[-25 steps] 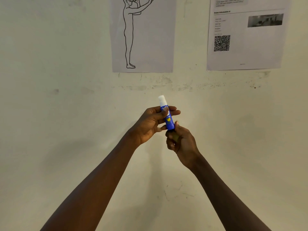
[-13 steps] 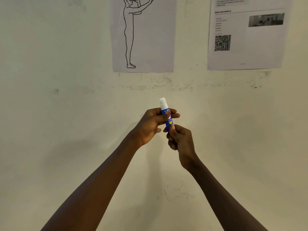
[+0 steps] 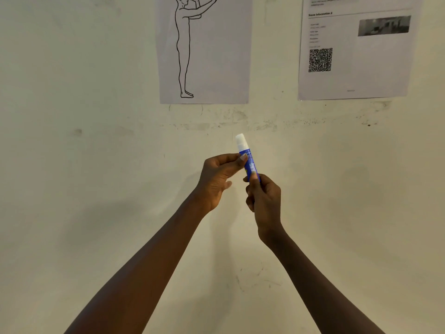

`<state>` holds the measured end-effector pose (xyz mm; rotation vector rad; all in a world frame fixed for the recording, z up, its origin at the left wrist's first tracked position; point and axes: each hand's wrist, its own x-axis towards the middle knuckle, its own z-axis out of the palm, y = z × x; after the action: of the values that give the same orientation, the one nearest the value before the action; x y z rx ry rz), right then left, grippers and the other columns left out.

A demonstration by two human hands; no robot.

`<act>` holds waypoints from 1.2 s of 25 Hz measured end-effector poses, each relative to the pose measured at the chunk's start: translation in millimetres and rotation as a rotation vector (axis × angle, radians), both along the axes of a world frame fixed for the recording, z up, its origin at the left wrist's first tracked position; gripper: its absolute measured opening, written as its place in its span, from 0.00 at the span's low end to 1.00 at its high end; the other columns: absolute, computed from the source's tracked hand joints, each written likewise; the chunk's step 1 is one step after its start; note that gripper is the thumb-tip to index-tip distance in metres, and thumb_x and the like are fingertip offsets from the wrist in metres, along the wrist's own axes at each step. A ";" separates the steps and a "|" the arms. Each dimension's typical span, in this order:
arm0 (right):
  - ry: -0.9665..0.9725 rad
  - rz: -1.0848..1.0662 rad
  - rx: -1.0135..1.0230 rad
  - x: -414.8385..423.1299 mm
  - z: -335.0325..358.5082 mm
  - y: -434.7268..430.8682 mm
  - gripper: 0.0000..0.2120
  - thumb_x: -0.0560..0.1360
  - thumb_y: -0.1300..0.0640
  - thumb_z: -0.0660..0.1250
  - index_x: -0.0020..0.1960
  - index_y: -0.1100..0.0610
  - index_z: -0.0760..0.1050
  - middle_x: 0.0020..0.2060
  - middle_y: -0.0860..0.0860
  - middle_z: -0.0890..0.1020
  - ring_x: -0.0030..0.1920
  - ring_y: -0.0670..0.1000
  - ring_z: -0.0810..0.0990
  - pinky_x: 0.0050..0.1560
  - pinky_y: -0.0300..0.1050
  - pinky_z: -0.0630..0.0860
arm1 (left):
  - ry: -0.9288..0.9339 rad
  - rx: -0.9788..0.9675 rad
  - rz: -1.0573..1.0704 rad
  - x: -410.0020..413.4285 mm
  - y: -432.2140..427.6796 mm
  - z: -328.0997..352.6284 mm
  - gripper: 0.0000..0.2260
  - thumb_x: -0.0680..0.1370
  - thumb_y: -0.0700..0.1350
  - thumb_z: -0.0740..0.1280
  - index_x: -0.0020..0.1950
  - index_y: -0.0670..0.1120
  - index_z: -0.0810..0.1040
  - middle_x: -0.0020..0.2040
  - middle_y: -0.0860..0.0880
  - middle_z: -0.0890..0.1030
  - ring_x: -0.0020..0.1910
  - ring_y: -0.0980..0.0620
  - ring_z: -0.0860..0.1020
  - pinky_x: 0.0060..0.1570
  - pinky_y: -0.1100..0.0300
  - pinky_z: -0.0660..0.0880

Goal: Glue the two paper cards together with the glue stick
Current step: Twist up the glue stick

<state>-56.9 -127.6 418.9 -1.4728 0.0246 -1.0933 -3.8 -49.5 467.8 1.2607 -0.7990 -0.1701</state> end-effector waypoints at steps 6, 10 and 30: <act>0.118 0.077 -0.029 -3.8 1.5 -2.8 0.15 0.79 0.56 0.54 0.37 0.57 0.72 0.26 0.51 0.70 0.23 0.44 0.67 0.24 0.34 0.64 | -0.058 -0.034 0.036 4.1 -4.4 -2.2 0.09 0.75 0.41 0.64 0.52 0.39 0.77 0.48 0.45 0.81 0.53 0.44 0.77 0.61 0.47 0.68; 0.139 0.557 0.360 -13.0 3.4 -7.8 0.17 0.79 0.52 0.50 0.40 0.58 0.72 0.25 0.50 0.70 0.20 0.43 0.65 0.22 0.33 0.62 | -0.086 0.010 -0.118 8.9 -0.8 -3.7 0.07 0.77 0.41 0.60 0.48 0.46 0.78 0.37 0.56 0.85 0.46 0.52 0.81 0.63 0.43 0.68; 0.118 0.218 -0.030 -11.1 -3.2 -7.5 0.15 0.79 0.59 0.53 0.36 0.59 0.73 0.26 0.54 0.67 0.21 0.44 0.63 0.23 0.35 0.61 | -0.102 0.042 -0.180 3.1 -4.6 -3.8 0.06 0.77 0.42 0.61 0.44 0.47 0.78 0.36 0.56 0.85 0.43 0.54 0.80 0.53 0.49 0.71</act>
<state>-68.1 -135.1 415.7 -1.5272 -0.0687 -0.8330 -0.7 -54.1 463.9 1.2446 -1.0018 -0.2704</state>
